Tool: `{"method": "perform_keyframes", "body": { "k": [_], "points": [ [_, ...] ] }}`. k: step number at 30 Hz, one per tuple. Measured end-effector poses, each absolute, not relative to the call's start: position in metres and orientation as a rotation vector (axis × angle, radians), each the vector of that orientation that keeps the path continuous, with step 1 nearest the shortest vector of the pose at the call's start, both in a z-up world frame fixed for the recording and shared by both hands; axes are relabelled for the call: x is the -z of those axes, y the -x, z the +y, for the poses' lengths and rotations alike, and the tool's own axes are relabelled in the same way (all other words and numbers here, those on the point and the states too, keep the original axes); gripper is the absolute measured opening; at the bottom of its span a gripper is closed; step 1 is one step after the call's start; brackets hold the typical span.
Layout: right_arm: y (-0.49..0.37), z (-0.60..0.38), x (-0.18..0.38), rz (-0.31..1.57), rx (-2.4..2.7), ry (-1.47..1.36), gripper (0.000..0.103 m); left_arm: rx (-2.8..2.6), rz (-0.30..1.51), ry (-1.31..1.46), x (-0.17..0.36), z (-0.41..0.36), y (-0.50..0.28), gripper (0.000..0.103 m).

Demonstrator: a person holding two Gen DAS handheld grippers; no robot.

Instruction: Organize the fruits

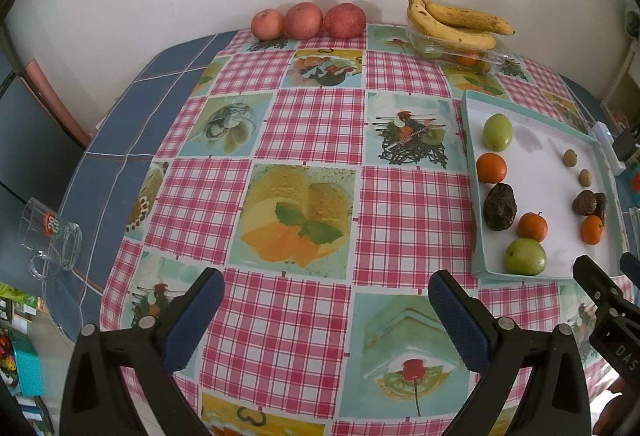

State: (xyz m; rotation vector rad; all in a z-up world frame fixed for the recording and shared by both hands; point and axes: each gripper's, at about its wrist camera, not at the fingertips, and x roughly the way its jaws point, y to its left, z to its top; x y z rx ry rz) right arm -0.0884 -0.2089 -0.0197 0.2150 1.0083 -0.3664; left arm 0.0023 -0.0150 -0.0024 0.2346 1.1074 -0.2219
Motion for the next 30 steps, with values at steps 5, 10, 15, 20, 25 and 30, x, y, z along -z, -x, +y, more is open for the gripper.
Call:
{"method": "perform_keyframes", "body": {
  "k": [5,10,15,20,25,30],
  "points": [
    [0.0888,-0.2089,0.0198,1.010,0.367,-0.215,0.091,0.222,1.108,-0.234,0.0024,-0.0151,-0.0022,0.103],
    [0.0884,-0.2086,0.0205,1.012,0.368,-0.217,0.091,0.221,1.108,-0.233,0.0022,-0.0153,-0.0022,0.103],
    [0.0882,-0.2085,0.0205,1.013,0.368,-0.217,0.091,0.224,1.109,-0.234,0.0026,-0.0155,-0.0013,0.103],
    [0.0882,-0.2085,0.0211,1.016,0.367,-0.215,0.091,0.227,1.110,-0.235,0.0034,-0.0162,-0.0009,0.103],
    [0.0881,-0.2079,0.0215,1.017,0.367,-0.215,0.091,0.228,1.112,-0.236,0.0034,-0.0154,-0.0013,0.103],
    [0.0884,-0.2077,0.0221,1.019,0.363,-0.210,0.091,0.229,1.112,-0.236,0.0035,-0.0150,-0.0016,0.103]
  ]
}}
